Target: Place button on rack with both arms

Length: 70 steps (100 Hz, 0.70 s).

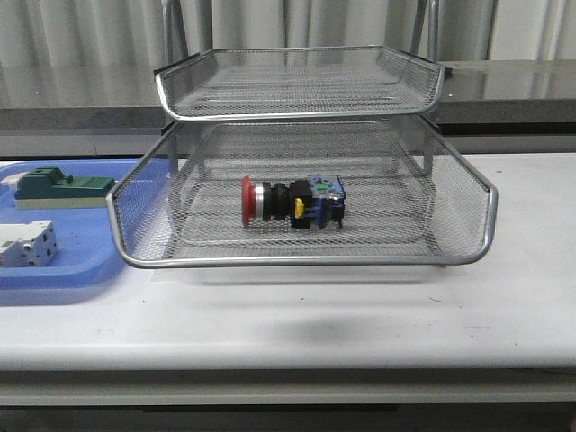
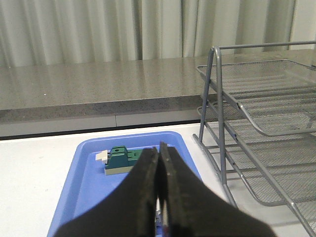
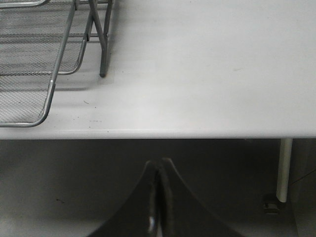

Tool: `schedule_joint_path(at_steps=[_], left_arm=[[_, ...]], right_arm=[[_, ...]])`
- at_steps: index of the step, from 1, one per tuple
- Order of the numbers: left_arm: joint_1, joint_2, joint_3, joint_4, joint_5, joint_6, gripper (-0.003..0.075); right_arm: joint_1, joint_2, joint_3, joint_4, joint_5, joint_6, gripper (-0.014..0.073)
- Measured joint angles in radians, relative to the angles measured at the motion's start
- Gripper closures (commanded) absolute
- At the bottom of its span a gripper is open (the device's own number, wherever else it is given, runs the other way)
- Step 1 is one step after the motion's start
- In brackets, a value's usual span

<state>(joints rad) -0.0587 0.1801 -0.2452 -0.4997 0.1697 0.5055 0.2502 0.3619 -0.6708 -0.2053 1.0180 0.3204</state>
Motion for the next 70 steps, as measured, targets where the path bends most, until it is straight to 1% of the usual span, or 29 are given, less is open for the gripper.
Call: schedule_joint_path(at_steps=[17, 29, 36, 45, 50, 59, 70], left_arm=[[0.000, 0.000, 0.000, 0.000, 0.000, 0.000, 0.0740], [0.000, 0.000, 0.000, 0.000, 0.000, 0.000, 0.0740], [0.000, 0.000, 0.000, 0.000, 0.000, 0.000, 0.0740], [0.000, 0.000, 0.000, 0.000, 0.000, 0.000, 0.0740], [0.000, 0.000, 0.000, 0.000, 0.000, 0.000, 0.0740], [0.000, 0.000, 0.000, 0.000, 0.000, 0.000, 0.0740], [0.000, 0.000, 0.000, 0.000, 0.000, 0.000, 0.0740]], right_arm=[[0.000, 0.000, 0.000, 0.000, -0.010, 0.000, 0.0664], [0.000, 0.003, 0.000, 0.024, -0.071, -0.002, 0.0664], [0.000, 0.022, 0.000, 0.051, -0.106, -0.038, 0.0664], [0.000, 0.083, 0.000, 0.108, -0.142, -0.130, 0.0664], [0.000, 0.130, 0.000, 0.165, -0.164, -0.199, 0.0664], [0.000, 0.232, 0.000, 0.269, -0.198, -0.349, 0.0664], [0.000, 0.368, 0.000, 0.427, -0.236, -0.555, 0.0664]])
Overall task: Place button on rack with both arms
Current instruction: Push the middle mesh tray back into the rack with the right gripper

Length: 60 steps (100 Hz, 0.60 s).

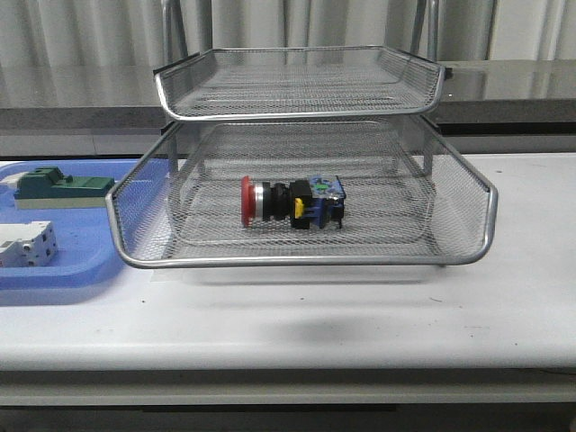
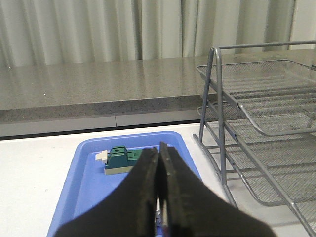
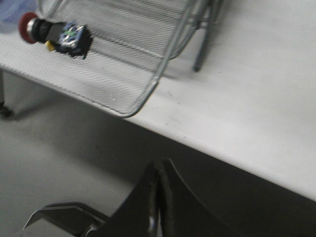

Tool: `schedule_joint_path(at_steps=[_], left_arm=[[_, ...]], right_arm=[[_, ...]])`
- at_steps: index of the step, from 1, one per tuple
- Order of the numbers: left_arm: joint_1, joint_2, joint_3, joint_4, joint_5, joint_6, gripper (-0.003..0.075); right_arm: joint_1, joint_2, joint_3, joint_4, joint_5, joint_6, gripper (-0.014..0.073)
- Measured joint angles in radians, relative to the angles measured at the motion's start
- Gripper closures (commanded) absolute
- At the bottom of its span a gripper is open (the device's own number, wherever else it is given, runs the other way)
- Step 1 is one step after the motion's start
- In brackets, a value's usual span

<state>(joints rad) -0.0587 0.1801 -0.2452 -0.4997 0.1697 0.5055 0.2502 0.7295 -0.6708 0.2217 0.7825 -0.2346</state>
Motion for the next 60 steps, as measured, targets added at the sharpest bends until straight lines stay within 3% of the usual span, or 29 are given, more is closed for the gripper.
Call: schedule_joint_path(at_steps=[32, 46, 60], left_arm=[[0.000, 0.000, 0.000, 0.000, 0.000, 0.000, 0.0740], [0.000, 0.000, 0.000, 0.000, 0.000, 0.000, 0.0740], [0.000, 0.000, 0.000, 0.000, 0.000, 0.000, 0.0740]], right_arm=[[0.039, 0.337, -0.078, 0.371, -0.043, -0.572, 0.0663], [0.126, 0.456, -0.105, 0.401, -0.055, -0.709, 0.0663], [0.220, 0.570, -0.129, 0.408, -0.094, -0.749, 0.0663]])
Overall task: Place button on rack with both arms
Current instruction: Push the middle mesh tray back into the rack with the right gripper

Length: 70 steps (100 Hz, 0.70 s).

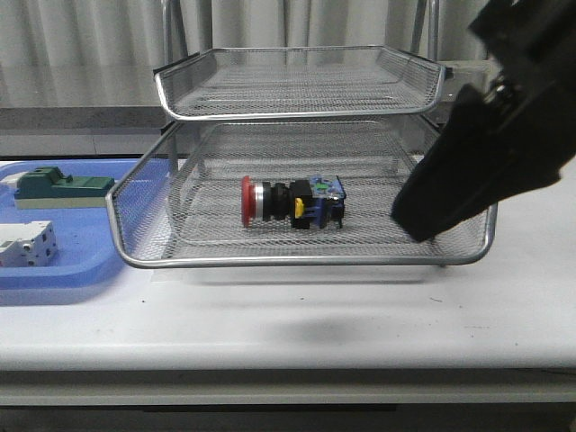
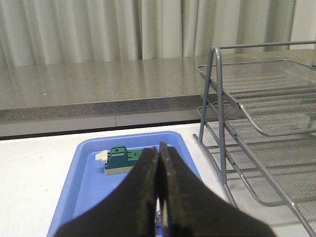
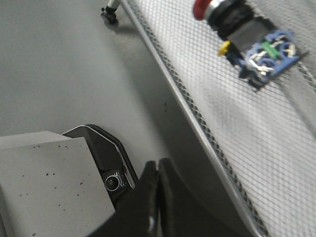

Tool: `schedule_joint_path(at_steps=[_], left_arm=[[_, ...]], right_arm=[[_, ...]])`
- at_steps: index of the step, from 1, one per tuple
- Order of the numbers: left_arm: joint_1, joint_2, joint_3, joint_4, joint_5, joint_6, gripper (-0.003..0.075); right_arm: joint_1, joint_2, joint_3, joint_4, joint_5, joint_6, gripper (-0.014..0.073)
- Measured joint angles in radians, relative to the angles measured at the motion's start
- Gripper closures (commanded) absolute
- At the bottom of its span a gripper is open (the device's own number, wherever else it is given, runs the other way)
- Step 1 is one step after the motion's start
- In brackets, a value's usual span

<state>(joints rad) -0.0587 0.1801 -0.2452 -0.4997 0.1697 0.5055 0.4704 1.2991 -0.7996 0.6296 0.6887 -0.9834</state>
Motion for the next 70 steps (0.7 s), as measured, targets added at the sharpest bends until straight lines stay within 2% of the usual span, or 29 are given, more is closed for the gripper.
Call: schedule_joint_path(at_steps=[33, 70], left_arm=[[0.000, 0.000, 0.000, 0.000, 0.000, 0.000, 0.0740], [0.000, 0.000, 0.000, 0.000, 0.000, 0.000, 0.0740]], right_arm=[[0.178, 0.197, -0.018, -0.051, -0.153, -0.008, 0.0663], [0.185, 0.279, -0.038, -0.122, -0.305, -0.015, 0.0663]])
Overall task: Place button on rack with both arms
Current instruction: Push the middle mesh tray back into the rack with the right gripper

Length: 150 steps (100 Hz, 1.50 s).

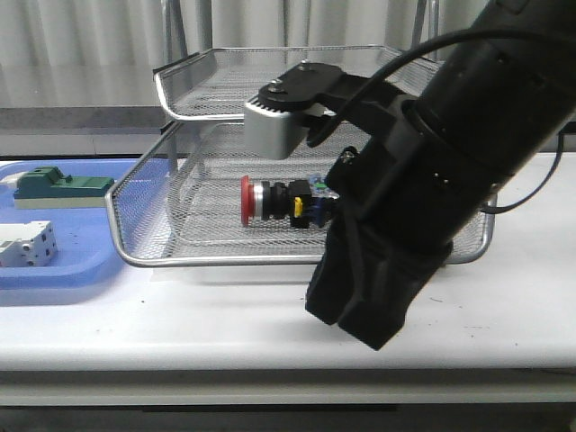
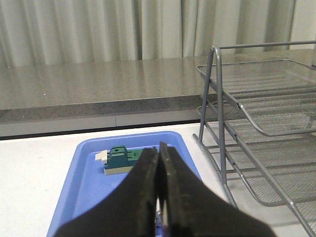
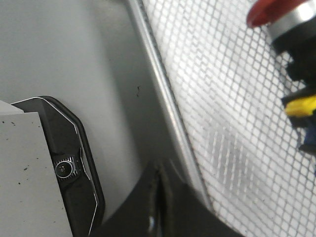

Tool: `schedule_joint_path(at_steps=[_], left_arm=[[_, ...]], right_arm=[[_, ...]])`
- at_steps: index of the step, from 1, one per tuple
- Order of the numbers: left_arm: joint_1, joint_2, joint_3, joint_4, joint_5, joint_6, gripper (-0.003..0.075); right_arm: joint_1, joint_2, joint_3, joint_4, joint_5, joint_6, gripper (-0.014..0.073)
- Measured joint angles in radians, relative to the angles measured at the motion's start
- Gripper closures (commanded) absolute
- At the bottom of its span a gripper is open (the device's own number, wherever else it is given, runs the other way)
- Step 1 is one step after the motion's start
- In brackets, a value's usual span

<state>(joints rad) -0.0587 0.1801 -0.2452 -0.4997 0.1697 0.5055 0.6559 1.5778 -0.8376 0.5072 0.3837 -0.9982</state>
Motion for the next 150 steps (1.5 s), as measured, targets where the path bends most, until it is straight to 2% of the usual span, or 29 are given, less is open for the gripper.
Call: schedule_joint_path(at_steps=[17, 51, 88, 101, 113, 131, 150], left_arm=[[0.000, 0.000, 0.000, 0.000, 0.000, 0.000, 0.0740], [0.000, 0.000, 0.000, 0.000, 0.000, 0.000, 0.0740], [0.000, 0.000, 0.000, 0.000, 0.000, 0.000, 0.0740], [0.000, 0.000, 0.000, 0.000, 0.000, 0.000, 0.0740], [0.000, 0.000, 0.000, 0.000, 0.000, 0.000, 0.0740], [0.000, 0.000, 0.000, 0.000, 0.000, 0.000, 0.0740], [0.000, 0.000, 0.000, 0.000, 0.000, 0.000, 0.0740]], right_arm=[[-0.023, 0.051, -0.077, -0.002, 0.030, -0.002, 0.0663], [-0.141, 0.183, -0.289, -0.035, 0.072, -0.002, 0.0663], [-0.162, 0.160, -0.314, -0.003, 0.213, 0.048, 0.0653], [-0.162, 0.088, -0.314, -0.003, 0.259, 0.147, 0.0653], [-0.168, -0.003, -0.314, -0.069, 0.260, 0.285, 0.0653], [-0.203, -0.159, -0.308, -0.278, 0.263, 0.566, 0.0653], [-0.267, -0.347, -0.223, -0.513, 0.263, 0.868, 0.0653]])
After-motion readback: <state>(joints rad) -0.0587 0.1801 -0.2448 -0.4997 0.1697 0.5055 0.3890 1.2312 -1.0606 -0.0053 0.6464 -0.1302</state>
